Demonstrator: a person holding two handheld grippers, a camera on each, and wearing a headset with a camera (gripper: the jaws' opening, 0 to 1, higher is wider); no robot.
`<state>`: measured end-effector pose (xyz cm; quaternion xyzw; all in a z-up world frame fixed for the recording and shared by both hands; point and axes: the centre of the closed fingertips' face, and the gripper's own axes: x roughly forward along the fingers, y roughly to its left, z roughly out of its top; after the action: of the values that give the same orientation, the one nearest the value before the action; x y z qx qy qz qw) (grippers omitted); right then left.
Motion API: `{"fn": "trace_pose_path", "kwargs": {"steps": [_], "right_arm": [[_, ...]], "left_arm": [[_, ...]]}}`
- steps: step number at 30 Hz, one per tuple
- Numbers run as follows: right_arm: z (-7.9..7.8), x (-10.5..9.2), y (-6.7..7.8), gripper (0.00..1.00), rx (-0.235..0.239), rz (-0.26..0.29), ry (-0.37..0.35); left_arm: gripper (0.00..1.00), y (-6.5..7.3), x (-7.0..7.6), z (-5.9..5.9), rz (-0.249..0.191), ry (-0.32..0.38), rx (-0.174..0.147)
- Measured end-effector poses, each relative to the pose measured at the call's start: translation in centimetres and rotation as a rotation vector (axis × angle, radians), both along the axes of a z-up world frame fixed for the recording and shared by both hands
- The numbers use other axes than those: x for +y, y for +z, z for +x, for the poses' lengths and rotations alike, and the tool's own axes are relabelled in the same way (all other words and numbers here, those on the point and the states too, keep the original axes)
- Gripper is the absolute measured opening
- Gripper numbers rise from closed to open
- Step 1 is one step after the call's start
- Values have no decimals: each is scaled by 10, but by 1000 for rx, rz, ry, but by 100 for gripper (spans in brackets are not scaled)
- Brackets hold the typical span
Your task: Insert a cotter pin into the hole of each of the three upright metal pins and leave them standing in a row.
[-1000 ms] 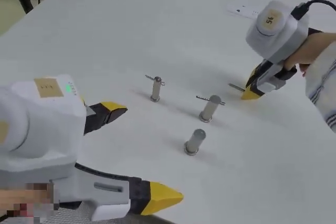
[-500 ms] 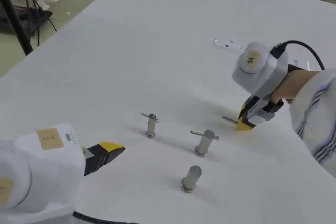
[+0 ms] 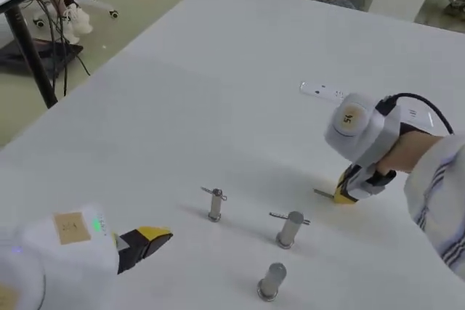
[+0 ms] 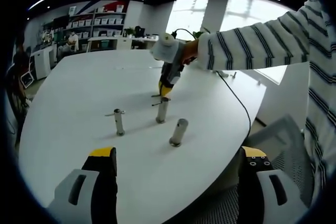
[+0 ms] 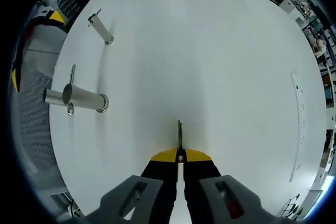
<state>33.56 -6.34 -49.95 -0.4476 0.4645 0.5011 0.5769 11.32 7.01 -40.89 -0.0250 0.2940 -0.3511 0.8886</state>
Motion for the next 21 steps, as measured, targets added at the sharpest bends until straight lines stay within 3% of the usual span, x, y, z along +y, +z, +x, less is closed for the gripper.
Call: {"fn": "trace_pose_path", "kwargs": {"steps": [5, 17, 21], "right_arm": [[0, -1, 0, 0, 17, 12, 2], [-4, -2, -1, 0, 8, 34, 8], [-5, -1, 1, 0, -29, 43, 40]], "left_arm": [[95, 2, 0, 2, -19, 12, 0], [94, 0, 2, -4, -10, 4, 20], [94, 1, 3, -3, -1, 1, 16]]}}
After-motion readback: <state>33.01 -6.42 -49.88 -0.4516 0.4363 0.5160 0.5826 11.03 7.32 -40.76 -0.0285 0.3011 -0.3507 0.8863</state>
